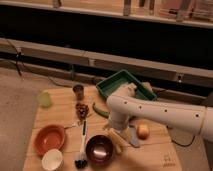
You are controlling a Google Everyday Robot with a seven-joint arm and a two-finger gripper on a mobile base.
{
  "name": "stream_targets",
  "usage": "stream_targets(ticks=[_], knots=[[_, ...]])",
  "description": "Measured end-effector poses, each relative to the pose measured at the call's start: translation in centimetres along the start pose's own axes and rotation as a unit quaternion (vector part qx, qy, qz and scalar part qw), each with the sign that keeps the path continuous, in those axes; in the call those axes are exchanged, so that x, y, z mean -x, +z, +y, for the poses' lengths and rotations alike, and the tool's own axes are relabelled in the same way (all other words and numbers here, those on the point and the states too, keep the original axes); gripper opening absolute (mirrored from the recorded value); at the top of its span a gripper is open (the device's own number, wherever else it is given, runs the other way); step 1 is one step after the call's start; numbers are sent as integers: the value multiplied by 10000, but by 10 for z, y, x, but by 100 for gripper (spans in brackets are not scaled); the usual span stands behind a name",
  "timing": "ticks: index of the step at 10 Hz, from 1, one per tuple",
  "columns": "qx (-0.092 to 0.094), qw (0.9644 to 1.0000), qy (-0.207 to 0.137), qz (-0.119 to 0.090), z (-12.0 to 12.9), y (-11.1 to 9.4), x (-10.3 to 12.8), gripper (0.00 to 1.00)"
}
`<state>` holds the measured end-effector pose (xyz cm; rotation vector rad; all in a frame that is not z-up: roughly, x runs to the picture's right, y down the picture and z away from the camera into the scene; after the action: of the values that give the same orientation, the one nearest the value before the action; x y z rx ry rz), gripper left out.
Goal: Place banana in paper cup
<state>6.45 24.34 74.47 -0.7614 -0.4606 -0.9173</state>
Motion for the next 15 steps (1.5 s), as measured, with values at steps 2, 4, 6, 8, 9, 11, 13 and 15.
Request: stream_targets(ticks=[2, 4, 6, 8, 9, 11, 13, 15], knots=[[79, 10000, 6, -36, 2, 8, 7, 80], [202, 9997, -12, -99, 2, 18, 11, 80], [303, 9993, -52, -190, -1, 28, 15, 80], [358, 9989, -52, -289, -3, 36, 17, 80], [368, 9987, -15, -345, -3, 39, 17, 80], [385, 9982, 28, -467, -3, 44, 14, 80], [398, 9974, 73, -597, -4, 50, 9, 80], [390, 9968, 98, -694, -4, 53, 5, 71]])
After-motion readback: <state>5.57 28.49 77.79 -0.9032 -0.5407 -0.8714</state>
